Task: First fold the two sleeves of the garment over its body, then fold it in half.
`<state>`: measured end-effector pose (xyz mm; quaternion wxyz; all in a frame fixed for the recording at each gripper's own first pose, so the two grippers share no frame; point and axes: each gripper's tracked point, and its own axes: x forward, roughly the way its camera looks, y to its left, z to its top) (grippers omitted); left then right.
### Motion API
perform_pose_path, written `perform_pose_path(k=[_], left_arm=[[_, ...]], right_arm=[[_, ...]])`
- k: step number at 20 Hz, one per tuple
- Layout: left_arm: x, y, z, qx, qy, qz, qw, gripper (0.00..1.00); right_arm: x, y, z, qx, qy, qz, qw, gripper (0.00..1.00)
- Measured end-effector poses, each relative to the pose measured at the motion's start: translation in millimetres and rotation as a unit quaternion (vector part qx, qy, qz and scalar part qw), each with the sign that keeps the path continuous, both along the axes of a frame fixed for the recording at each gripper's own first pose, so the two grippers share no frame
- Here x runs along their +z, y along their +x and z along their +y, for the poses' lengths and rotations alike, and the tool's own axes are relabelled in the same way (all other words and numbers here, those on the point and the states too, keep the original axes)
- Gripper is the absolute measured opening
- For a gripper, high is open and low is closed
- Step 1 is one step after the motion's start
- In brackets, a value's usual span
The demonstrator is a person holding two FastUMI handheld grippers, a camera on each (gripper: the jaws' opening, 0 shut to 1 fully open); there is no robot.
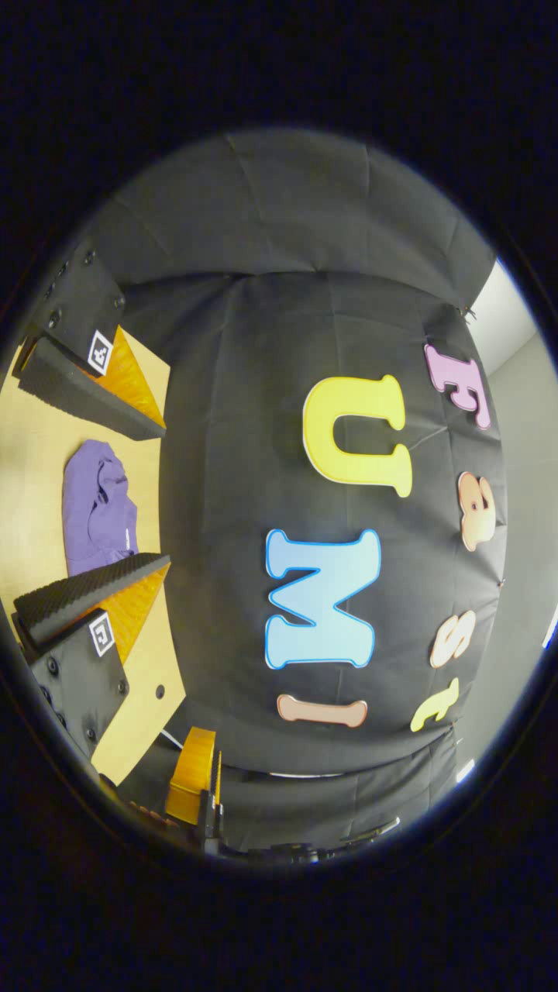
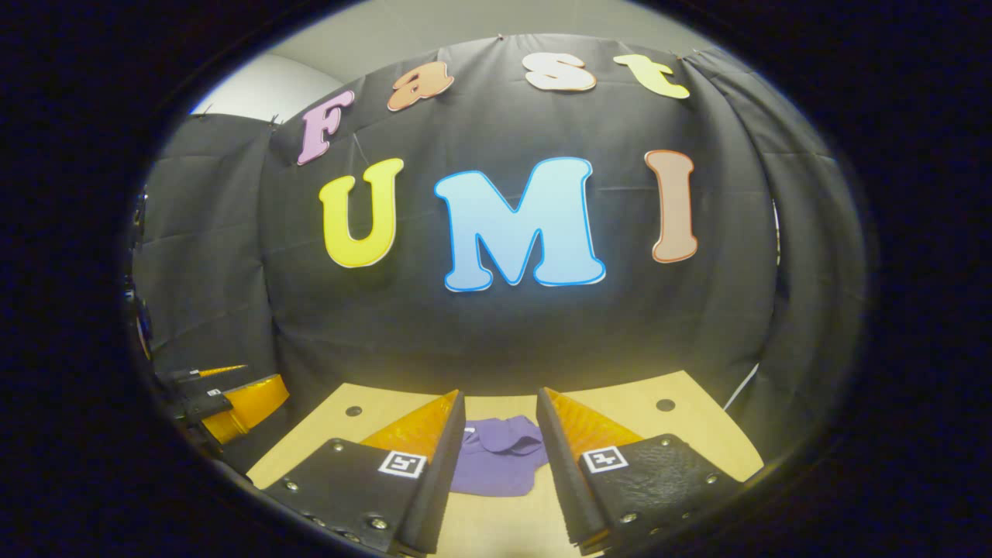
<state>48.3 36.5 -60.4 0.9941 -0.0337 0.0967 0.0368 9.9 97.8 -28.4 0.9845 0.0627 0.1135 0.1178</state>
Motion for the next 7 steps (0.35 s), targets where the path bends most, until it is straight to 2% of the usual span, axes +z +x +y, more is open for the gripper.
perform_pose_path(k=[7], left_arm=[[9.7,6.4,-38.1,-0.050,0.019,-0.017,0.998,0.93]], right_arm=[[-1.6,-20.3,-24.4,-0.039,-0.004,-0.009,0.999,0.59]])
